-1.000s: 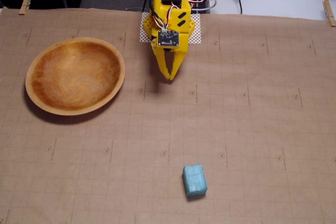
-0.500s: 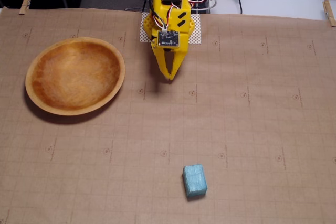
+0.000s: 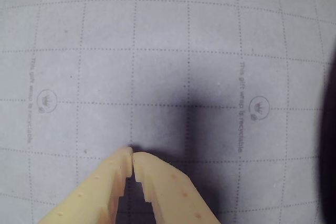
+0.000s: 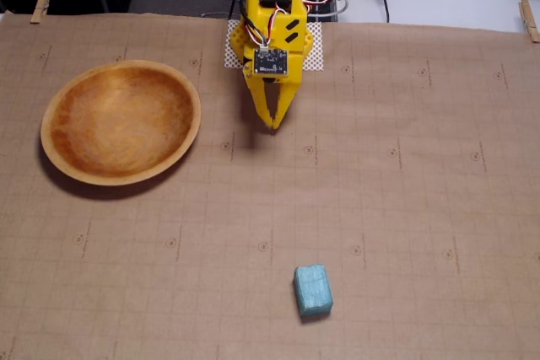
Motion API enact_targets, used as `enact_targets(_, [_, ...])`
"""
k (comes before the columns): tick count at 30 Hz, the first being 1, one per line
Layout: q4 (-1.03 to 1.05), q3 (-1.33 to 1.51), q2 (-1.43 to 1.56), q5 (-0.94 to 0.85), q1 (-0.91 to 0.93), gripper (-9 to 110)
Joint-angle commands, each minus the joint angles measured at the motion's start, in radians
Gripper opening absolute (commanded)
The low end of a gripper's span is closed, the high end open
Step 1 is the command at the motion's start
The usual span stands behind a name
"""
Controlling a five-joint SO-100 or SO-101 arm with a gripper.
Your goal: Grasp a blue block and put it in the bowl.
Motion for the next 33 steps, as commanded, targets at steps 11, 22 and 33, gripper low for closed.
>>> enact_targets(11, [-0.005, -0.414, 0.006, -0.012, -0.002, -3])
enact_targets(22, [-0.006, -0.557, -0.005, -0.006, 0.054, -2])
enact_targets(33, [-0.350, -0.526, -0.006, 0.002, 0.075, 22])
